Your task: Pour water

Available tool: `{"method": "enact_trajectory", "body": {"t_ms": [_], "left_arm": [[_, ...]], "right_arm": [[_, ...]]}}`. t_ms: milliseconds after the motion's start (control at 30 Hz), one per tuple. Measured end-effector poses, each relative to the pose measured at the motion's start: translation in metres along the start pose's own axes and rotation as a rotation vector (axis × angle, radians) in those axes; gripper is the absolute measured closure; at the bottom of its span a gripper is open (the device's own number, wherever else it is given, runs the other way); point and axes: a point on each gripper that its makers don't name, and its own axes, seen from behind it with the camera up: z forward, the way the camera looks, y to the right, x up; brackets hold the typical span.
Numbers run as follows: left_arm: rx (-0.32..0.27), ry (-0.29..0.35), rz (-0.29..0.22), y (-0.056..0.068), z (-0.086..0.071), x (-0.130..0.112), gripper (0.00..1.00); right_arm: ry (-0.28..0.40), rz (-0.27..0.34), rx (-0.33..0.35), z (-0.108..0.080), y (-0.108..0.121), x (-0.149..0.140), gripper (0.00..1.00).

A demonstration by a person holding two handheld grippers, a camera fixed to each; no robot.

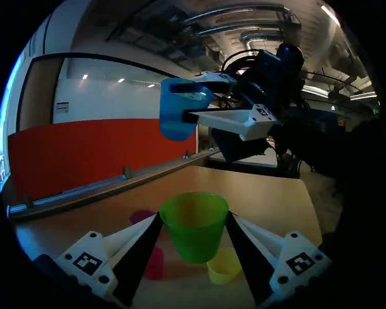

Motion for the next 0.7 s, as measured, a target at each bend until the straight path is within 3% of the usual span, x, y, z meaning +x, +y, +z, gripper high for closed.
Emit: {"method": "enact_trajectory", "body": {"t_ms": [700], "left_arm": [[-0.019, 0.037, -0.005, 0.01, 0.004, 0.007, 0.12]], "right_arm": [[-0.028, -0.171, -0.03, 0.012, 0.014, 0.0, 0.09]]}}
